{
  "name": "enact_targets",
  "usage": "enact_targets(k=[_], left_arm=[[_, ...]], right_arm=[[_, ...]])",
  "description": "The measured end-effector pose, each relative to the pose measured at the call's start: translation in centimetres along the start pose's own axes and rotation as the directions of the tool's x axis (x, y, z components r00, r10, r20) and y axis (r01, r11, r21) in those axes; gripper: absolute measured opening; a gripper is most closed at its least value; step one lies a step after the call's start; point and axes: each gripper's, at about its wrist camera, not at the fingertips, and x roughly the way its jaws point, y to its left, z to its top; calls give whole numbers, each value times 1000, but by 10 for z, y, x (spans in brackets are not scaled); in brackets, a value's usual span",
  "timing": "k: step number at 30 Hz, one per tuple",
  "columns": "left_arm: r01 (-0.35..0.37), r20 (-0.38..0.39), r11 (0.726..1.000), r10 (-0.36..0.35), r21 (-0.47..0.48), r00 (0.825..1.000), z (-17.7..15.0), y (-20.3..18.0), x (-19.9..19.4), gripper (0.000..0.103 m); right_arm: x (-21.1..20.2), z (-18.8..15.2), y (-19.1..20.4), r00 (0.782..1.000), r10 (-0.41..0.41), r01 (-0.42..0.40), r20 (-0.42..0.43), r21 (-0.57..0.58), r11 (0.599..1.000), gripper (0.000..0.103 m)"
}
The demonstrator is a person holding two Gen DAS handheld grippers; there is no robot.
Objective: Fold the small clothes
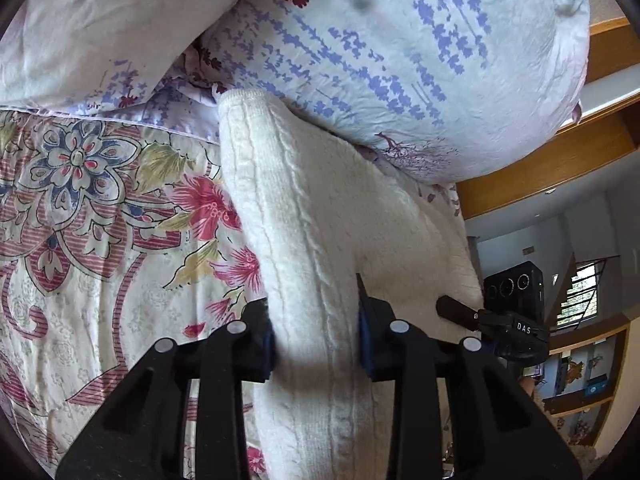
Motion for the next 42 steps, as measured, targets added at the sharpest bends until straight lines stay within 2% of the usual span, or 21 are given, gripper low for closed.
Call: enact_targets(k=[2,7,9,11,13,14,15,17,18,21,23,25,26,28,29,30,31,33,36,40,42], left_arm=[[31,9,999,-31,10,999,-3,0,-17,29],[47,67,999,-48,18,997,-12,17,-82,30],[7,72,999,-9,34,997,-15,31,-100,30],[-83,59,996,81,20,995,-16,53,-107,33],[-217,53,976,218,-22,974,-15,81,-102,37],[-260,53,965,262,-42,964,-16,92,-99,49],[-260,63,963,265,-69,962,-18,100,-97,54],[-243,97,965,253,-102,963,-23,100,-101,57],[-266,124,960,276,-85,953,-26,95,-108,57],[-365,224,931,356,-5,907,-39,70,-130,61],[-395,279,917,366,52,888,-43,52,-138,70],[-435,312,894,385,109,869,-50,38,-142,78],[-447,317,885,389,134,865,-49,29,-136,79],[-450,310,876,385,174,869,-52,17,-126,82],[-449,307,873,382,189,872,-53,13,-120,84],[-453,303,869,385,200,872,-51,8,-114,84],[-461,298,863,392,210,870,-51,6,-108,85],[-469,282,856,404,219,870,-53,6,-97,86],[-478,253,849,423,225,870,-57,11,-89,88],[-520,245,816,466,253,850,-62,13,-80,88],[-501,257,828,442,253,860,-65,12,-88,88]], right_arm=[[3,-4,19,999,32,-32,1,-34,999,27],[35,-24,61,995,91,-96,-52,-99,990,26],[57,-34,70,994,81,-91,-78,-129,987,26],[84,-44,72,993,46,-61,-108,-143,988,26],[113,-52,67,990,-39,19,-134,-146,989,27],[122,-53,63,988,-80,60,-130,-146,987,28],[123,-52,60,990,-64,48,-123,-127,991,30],[116,-46,61,988,-86,72,-127,-110,991,42],[107,-44,65,989,-104,90,-105,-130,987,43],[69,-31,75,993,-109,114,39,-150,982,49],[53,-17,72,990,-90,102,105,-119,988,49],[52,-5,70,990,-84,95,114,-94,991,49],[54,0,69,991,-80,89,104,-91,992,49],[64,5,72,993,-97,104,73,-104,989,49],[76,7,74,992,-113,118,54,-107,987,45],[79,6,70,992,-123,126,33,-113,985,36],[82,2,66,990,-139,140,22,-132,981,8],[84,1,71,975,-208,218,74,-182,959,8],[82,9,68,953,-266,288,143,-164,943,7],[92,5,62,934,-340,355,107,-207,911,9],[86,-3,75,929,-342,367,140,-249,896,20]])
